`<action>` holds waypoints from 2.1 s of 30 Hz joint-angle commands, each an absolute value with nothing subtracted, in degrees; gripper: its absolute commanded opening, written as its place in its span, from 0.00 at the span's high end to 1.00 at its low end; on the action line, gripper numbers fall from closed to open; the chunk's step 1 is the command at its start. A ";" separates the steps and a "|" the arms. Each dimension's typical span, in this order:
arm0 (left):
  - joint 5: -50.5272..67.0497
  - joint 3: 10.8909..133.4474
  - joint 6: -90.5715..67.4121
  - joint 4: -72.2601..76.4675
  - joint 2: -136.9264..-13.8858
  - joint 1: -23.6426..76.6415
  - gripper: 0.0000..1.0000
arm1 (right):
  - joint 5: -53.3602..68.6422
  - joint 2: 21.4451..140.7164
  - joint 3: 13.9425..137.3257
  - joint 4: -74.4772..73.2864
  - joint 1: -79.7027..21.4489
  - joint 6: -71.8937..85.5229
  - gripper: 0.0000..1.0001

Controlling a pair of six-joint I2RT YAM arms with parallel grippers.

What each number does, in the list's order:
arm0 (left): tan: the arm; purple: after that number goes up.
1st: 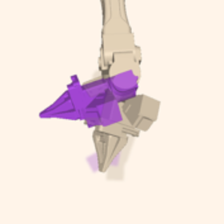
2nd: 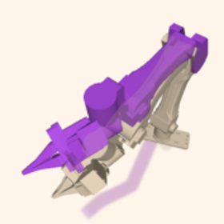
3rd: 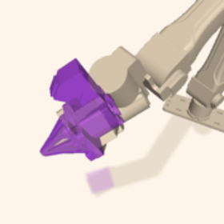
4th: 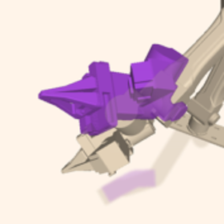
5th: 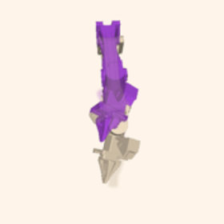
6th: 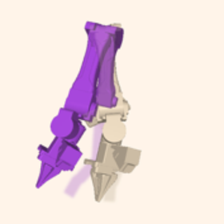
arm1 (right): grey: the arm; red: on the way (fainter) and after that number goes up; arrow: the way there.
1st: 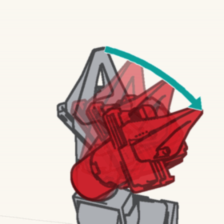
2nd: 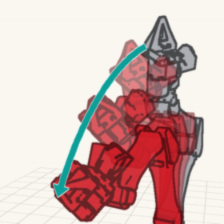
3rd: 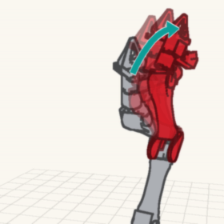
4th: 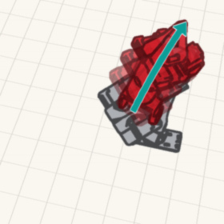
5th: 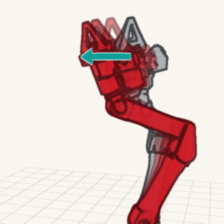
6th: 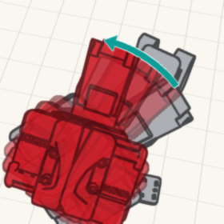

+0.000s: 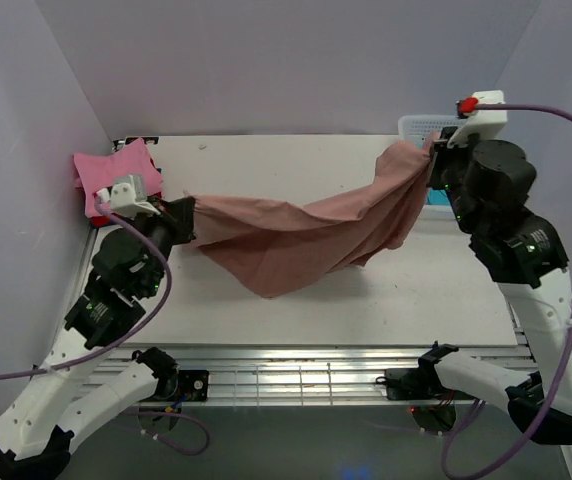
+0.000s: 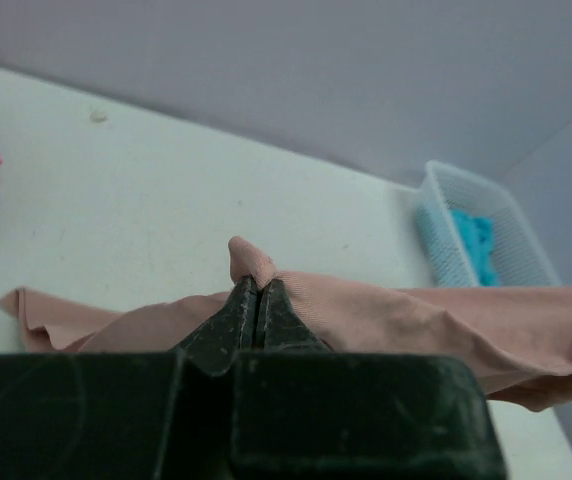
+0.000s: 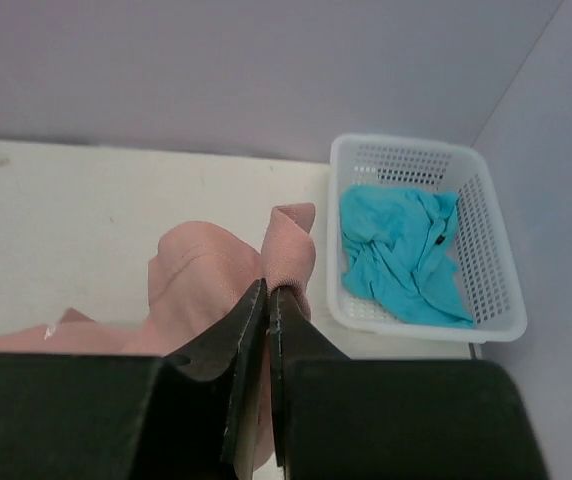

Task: Fold and stack the t-shirts
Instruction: Flatten out the tshirt

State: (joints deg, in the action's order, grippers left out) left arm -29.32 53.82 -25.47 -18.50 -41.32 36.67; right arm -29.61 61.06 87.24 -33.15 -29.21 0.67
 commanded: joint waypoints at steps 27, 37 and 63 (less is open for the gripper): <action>25.67 102.23 -34.28 -38.67 -38.50 9.14 1.00 | -7.30 49.92 129.82 -44.39 -28.92 2.11 0.91; 24.00 89.48 -32.96 -31.64 -38.14 9.14 1.00 | -9.66 50.18 116.55 -37.71 -29.00 -2.02 0.91; -15.64 61.08 -22.15 18.99 -93.95 7.21 0.02 | -17.30 107.73 93.66 2.75 -14.94 -7.73 0.63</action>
State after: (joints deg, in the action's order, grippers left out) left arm -10.68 56.18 -25.04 11.05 -95.20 7.44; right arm -15.31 103.42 84.58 1.39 -16.19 -7.11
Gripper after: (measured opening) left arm 0.849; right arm 0.335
